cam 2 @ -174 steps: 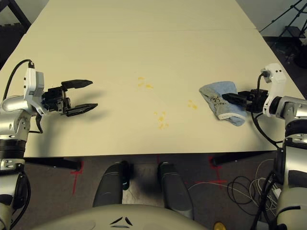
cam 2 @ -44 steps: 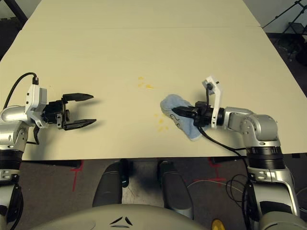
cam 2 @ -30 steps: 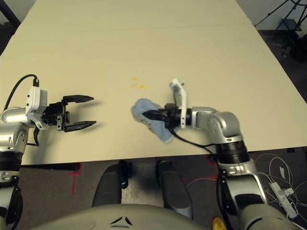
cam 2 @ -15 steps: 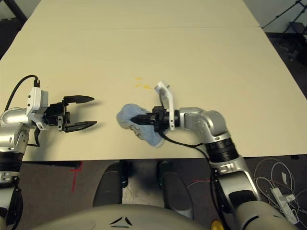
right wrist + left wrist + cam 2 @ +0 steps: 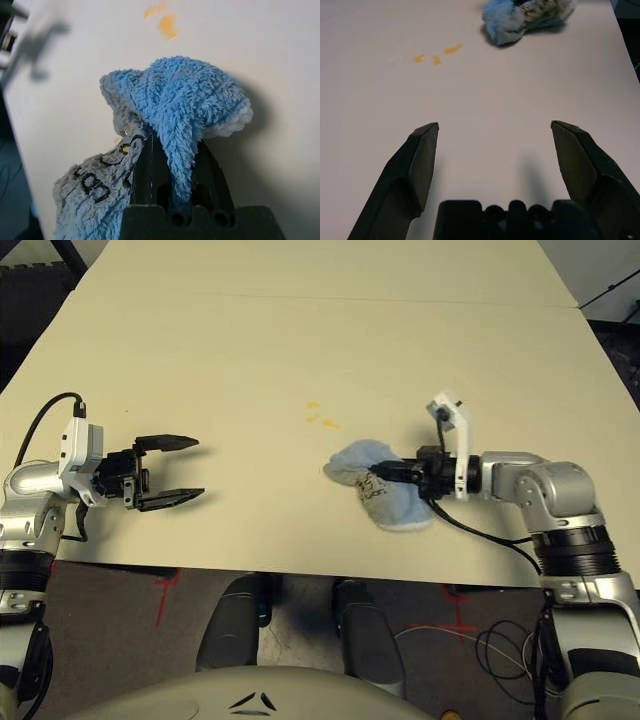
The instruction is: Wipe the water off the table with a rag.
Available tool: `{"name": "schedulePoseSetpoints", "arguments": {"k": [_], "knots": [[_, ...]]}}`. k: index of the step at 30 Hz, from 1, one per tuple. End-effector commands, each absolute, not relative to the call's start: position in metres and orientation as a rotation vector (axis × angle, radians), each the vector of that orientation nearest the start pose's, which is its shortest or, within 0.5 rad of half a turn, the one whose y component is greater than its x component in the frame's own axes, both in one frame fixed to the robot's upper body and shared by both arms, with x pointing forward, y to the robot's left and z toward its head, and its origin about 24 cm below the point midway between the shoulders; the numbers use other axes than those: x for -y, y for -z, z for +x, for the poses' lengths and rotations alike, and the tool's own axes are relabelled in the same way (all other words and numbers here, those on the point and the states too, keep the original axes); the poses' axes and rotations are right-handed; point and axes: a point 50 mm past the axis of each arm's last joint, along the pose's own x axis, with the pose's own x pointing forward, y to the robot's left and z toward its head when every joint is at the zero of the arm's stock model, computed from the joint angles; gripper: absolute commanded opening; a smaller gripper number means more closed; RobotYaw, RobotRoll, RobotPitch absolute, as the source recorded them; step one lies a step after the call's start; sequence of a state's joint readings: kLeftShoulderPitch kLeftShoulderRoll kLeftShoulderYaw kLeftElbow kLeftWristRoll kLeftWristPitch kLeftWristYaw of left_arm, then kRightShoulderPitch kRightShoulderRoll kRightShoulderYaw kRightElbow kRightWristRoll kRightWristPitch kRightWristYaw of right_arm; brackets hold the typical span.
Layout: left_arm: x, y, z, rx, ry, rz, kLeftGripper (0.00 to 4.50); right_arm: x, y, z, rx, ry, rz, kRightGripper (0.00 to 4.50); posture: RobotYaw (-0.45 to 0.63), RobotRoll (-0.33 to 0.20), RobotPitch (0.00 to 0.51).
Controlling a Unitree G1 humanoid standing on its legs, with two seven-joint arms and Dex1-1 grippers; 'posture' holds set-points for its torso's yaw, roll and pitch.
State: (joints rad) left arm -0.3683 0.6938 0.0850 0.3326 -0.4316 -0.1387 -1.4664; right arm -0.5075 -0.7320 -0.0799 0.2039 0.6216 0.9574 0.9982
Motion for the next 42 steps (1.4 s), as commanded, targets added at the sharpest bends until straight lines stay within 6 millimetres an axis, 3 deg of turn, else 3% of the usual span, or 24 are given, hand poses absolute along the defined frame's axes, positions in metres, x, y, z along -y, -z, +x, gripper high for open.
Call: {"name": "schedulePoseSetpoints", "arguments": {"k": [1,6,10,20,29,42], "knots": [[-0.247,-0.128,0.276,0.029,1.305,0.374,4.50,0.248,-0.154,0.308,-0.408,-0.840,0.314,0.11,0.13,0.000,0.229],[-0.246,-0.128,0.277,0.032,1.322,0.377,4.50,0.239,-0.166,0.328,-0.289,-0.794,0.369,0.11,0.12,0.000,0.222],[-0.245,-0.129,0.278,0.035,1.326,0.381,4.50,0.224,-0.165,0.345,-0.251,-0.770,0.388,0.11,0.12,0.000,0.220],[-0.244,-0.131,0.279,0.049,1.326,0.390,4.50,0.166,-0.134,0.387,-0.332,-0.695,0.334,0.11,0.15,0.000,0.223],[-0.248,-0.132,0.274,0.044,1.310,0.394,4.50,0.109,-0.114,0.389,-0.427,-0.830,0.325,0.11,0.17,0.000,0.229],[-0.248,-0.131,0.271,0.041,1.300,0.393,4.50,0.035,-0.116,0.382,-0.455,-0.975,0.320,0.11,0.19,0.000,0.235]]}}
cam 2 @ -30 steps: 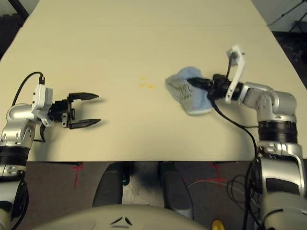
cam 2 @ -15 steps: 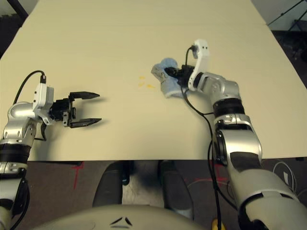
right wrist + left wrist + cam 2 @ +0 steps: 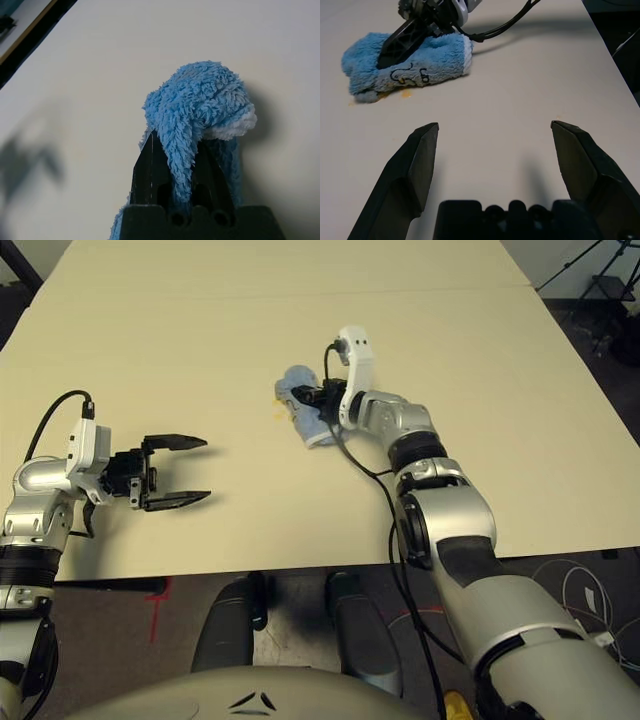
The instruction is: Wipe the water off the table with a rag.
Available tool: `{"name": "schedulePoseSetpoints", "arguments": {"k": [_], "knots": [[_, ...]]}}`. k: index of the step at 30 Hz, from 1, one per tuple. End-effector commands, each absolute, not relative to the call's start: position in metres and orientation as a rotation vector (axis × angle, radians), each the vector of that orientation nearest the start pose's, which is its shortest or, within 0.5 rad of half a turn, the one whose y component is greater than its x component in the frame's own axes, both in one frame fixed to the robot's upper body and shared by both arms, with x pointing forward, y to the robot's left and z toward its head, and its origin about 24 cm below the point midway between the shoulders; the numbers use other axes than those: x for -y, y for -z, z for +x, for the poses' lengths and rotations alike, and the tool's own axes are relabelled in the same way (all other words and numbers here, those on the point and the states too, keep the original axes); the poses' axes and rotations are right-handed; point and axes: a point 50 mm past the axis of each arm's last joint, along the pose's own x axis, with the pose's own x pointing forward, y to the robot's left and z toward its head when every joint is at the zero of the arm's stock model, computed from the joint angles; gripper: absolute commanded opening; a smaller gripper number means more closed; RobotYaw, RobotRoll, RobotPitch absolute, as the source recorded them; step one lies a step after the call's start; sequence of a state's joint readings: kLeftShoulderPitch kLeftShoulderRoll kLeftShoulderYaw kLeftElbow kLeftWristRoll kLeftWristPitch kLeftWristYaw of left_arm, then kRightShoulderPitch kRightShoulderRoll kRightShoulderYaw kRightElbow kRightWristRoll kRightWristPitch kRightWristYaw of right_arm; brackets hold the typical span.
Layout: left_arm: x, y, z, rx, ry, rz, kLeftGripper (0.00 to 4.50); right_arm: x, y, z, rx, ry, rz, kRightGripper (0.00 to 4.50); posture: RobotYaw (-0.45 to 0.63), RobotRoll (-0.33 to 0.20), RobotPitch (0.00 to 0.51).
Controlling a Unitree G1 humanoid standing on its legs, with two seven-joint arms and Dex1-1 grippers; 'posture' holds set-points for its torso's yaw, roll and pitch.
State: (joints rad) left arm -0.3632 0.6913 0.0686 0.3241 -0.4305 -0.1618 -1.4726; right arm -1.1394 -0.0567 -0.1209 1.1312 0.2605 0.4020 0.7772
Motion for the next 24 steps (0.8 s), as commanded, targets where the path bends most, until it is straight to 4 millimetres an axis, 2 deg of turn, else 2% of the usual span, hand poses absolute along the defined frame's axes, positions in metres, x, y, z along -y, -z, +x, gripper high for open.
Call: {"name": "schedulePoseSetpoints", "arguments": {"k": [1,7,10,18,24], "knots": [[-0.248,-0.131,0.272,0.041,1.299,0.393,4.50,0.029,-0.116,0.381,-0.459,-0.991,0.317,0.11,0.19,0.000,0.235],[-0.247,-0.130,0.271,0.041,1.299,0.392,4.50,0.003,-0.115,0.373,-0.473,-1.042,0.315,0.11,0.20,0.000,0.231],[-0.247,-0.130,0.271,0.041,1.298,0.391,4.50,0.002,-0.113,0.372,-0.476,-1.035,0.306,0.11,0.20,0.000,0.233],[-0.247,-0.129,0.275,0.035,1.295,0.387,4.50,0.051,-0.105,0.384,-0.486,-0.917,0.270,0.11,0.17,0.000,0.238],[-0.247,-0.129,0.280,0.039,1.298,0.389,4.50,0.099,-0.109,0.392,-0.465,-0.820,0.272,0.11,0.16,0.000,0.240]]}}
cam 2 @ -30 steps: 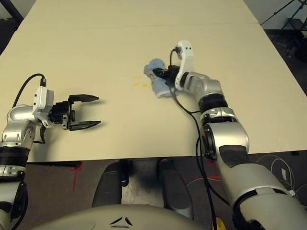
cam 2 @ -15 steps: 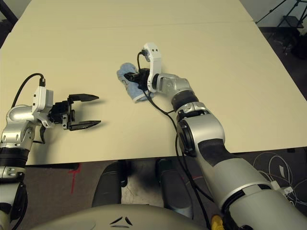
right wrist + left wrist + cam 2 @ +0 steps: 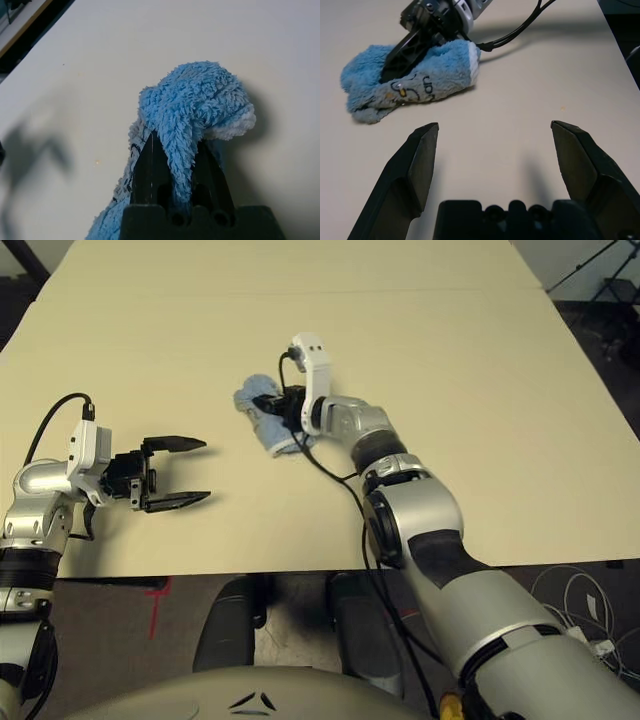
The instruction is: Wipe the water off the table with a rag.
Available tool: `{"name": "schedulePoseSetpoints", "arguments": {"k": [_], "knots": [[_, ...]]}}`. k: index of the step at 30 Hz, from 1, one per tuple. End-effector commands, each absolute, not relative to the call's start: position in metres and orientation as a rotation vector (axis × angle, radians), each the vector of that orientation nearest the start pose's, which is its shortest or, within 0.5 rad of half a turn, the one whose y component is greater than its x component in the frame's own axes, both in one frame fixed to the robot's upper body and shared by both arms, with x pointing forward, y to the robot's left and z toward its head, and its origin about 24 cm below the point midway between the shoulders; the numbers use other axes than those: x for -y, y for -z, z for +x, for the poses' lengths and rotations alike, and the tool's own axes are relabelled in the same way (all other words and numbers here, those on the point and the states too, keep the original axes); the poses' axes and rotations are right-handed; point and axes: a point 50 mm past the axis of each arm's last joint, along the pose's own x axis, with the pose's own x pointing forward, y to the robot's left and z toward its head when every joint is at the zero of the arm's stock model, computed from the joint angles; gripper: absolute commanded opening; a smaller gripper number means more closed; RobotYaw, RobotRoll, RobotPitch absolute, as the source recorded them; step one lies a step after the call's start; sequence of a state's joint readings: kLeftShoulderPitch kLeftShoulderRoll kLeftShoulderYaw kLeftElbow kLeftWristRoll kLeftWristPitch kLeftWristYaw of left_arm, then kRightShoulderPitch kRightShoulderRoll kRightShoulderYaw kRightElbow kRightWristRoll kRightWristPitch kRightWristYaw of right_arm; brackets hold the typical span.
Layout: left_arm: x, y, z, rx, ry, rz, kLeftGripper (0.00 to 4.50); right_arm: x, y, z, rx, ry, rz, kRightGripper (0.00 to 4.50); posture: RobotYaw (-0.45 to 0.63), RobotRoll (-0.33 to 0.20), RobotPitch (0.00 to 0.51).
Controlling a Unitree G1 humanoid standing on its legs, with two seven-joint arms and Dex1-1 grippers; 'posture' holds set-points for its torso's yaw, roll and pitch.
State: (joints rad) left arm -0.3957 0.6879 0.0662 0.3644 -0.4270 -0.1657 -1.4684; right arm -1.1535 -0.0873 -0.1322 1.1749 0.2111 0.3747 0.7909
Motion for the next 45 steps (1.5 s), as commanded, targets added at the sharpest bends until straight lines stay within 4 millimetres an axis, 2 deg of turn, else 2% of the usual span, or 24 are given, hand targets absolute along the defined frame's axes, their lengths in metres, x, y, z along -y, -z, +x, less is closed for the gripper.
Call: {"name": "schedulePoseSetpoints", "arguments": {"k": [1,7,12,15,22,26,29,32,35,38,45], "knots": [[-0.247,-0.130,0.281,0.040,1.299,0.389,4.50,0.106,-0.110,0.393,-0.461,-0.807,0.272,0.11,0.15,0.000,0.240],[-0.245,-0.129,0.285,0.046,1.306,0.391,4.50,0.156,-0.122,0.394,-0.415,-0.727,0.293,0.11,0.14,0.000,0.241],[-0.244,-0.128,0.287,0.048,1.310,0.390,4.50,0.185,-0.133,0.389,-0.389,-0.707,0.297,0.11,0.12,0.000,0.240],[-0.244,-0.128,0.288,0.049,1.312,0.390,4.50,0.193,-0.141,0.386,-0.357,-0.722,0.313,0.11,0.12,0.000,0.238],[-0.242,-0.126,0.292,0.050,1.318,0.392,4.50,0.204,-0.190,0.386,-0.167,-0.773,0.424,0.11,0.10,0.000,0.231],[-0.242,-0.126,0.294,0.053,1.320,0.394,4.50,0.224,-0.224,0.383,-0.075,-0.743,0.428,0.11,0.10,0.000,0.229],[-0.242,-0.126,0.294,0.054,1.320,0.396,4.50,0.245,-0.237,0.377,-0.067,-0.696,0.377,0.11,0.10,0.000,0.227],[-0.242,-0.126,0.295,0.055,1.319,0.398,4.50,0.265,-0.239,0.369,-0.104,-0.653,0.316,0.11,0.09,0.000,0.225],[-0.243,-0.126,0.296,0.056,1.315,0.400,4.50,0.291,-0.231,0.356,-0.174,-0.593,0.268,0.11,0.09,0.000,0.224],[-0.244,-0.126,0.296,0.056,1.314,0.401,4.50,0.308,-0.221,0.347,-0.220,-0.540,0.250,0.11,0.09,0.000,0.223],[-0.244,-0.126,0.298,0.055,1.319,0.403,4.50,0.329,-0.194,0.337,-0.299,-0.433,0.230,0.11,0.08,0.000,0.221]]}}
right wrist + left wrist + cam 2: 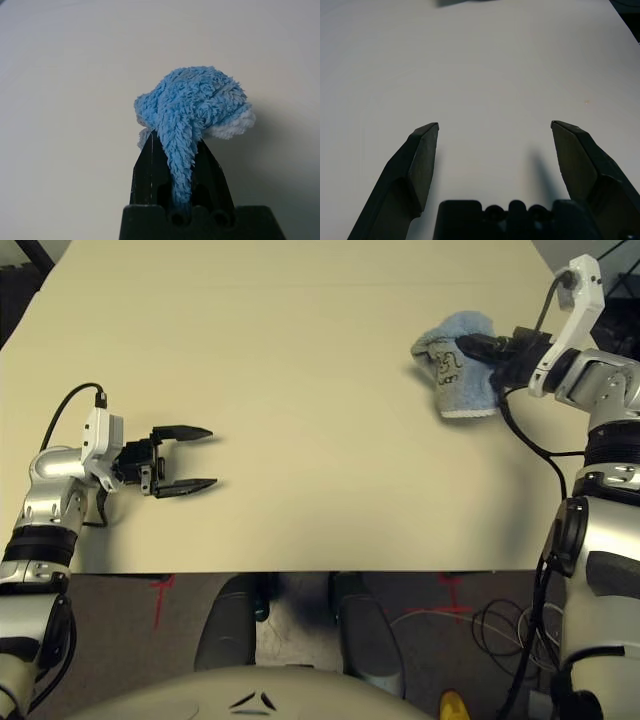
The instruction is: Wipe the water off the table with a rag.
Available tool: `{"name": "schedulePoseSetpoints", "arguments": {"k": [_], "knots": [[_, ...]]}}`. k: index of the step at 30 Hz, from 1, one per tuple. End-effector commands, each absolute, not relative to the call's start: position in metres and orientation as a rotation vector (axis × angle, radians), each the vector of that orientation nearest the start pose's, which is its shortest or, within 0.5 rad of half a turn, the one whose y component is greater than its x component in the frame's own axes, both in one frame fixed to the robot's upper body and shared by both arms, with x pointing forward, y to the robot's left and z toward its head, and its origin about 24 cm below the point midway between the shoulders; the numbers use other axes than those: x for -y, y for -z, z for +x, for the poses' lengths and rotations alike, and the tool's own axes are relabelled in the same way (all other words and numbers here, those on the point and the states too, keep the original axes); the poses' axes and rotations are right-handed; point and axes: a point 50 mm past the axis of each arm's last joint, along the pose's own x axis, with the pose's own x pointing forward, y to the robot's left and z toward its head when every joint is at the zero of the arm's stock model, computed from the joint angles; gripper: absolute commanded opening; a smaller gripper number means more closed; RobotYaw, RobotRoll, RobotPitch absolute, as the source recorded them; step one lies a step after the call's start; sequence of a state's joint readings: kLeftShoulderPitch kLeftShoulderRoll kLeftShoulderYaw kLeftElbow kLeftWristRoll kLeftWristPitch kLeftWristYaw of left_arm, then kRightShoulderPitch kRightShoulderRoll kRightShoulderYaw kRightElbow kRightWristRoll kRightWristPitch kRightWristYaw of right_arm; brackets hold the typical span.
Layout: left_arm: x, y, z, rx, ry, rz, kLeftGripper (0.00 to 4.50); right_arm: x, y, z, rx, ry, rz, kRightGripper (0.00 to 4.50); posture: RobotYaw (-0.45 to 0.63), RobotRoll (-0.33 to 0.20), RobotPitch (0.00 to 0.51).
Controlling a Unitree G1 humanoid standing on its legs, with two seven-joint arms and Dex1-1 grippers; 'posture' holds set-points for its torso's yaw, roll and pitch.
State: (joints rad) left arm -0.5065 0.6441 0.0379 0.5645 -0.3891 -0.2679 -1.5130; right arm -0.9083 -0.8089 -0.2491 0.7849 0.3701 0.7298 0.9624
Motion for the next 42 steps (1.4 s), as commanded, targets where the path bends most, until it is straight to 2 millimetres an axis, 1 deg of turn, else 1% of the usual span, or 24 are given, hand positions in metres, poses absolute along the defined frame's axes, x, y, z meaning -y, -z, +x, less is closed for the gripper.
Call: {"name": "schedulePoseSetpoints", "arguments": {"k": [1,3,5,6,8,11,14,15,19,23,25,29,34,37,42], "knots": [[-0.244,-0.126,0.298,0.055,1.320,0.403,4.50,0.331,-0.188,0.338,-0.312,-0.408,0.221,0.11,0.07,0.000,0.221],[-0.243,-0.126,0.299,0.056,1.321,0.404,4.50,0.334,-0.176,0.339,-0.344,-0.350,0.208,0.11,0.07,0.000,0.220],[-0.243,-0.126,0.299,0.056,1.322,0.404,4.50,0.336,-0.169,0.339,-0.368,-0.321,0.183,0.84,0.08,0.000,0.221],[-0.244,-0.126,0.299,0.056,1.321,0.405,4.50,0.337,-0.167,0.339,-0.378,-0.309,0.161,1.14,0.08,0.000,0.221],[-0.244,-0.127,0.300,0.057,1.309,0.401,4.50,0.339,-0.165,0.340,-0.383,-0.286,0.116,1.81,0.08,0.000,0.221],[-0.246,-0.129,0.302,0.059,1.283,0.386,4.50,0.346,-0.170,0.340,-0.370,-0.235,0.027,2.97,0.08,0.000,0.221],[-0.247,-0.133,0.305,0.063,1.235,0.349,4.50,0.354,-0.180,0.341,-0.338,-0.185,-0.077,4.17,0.08,0.000,0.220],[-0.248,-0.134,0.307,0.056,1.213,0.335,4.50,0.356,-0.184,0.341,-0.323,-0.177,-0.106,4.46,0.08,0.000,0.219],[-0.254,-0.143,0.319,0.053,1.076,0.225,4.50,0.362,-0.194,0.341,-0.220,-0.153,-0.128,4.46,0.08,0.000,0.219],[-0.263,-0.157,0.333,0.117,0.885,0.101,4.50,0.370,-0.195,0.339,-0.124,-0.100,-0.124,4.46,0.09,0.000,0.220],[-0.272,-0.165,0.341,0.155,0.761,0.053,4.50,0.375,-0.196,0.337,-0.048,-0.052,-0.105,4.46,0.10,0.000,0.220],[-0.297,-0.177,0.352,0.213,0.477,-0.003,4.50,0.391,-0.198,0.329,0.088,0.105,-0.074,4.46,0.11,0.000,0.221],[-0.322,-0.180,0.355,0.221,0.224,-0.030,4.50,0.397,-0.197,0.325,0.175,0.194,-0.061,4.46,0.12,0.000,0.223],[-0.334,-0.180,0.356,0.219,0.095,-0.046,4.50,0.397,-0.192,0.324,0.191,0.221,-0.045,4.46,0.12,0.000,0.224],[-0.346,-0.177,0.354,0.203,-0.019,-0.085,4.50,0.398,-0.184,0.321,0.204,0.245,-0.024,4.46,0.11,0.000,0.221]]}}
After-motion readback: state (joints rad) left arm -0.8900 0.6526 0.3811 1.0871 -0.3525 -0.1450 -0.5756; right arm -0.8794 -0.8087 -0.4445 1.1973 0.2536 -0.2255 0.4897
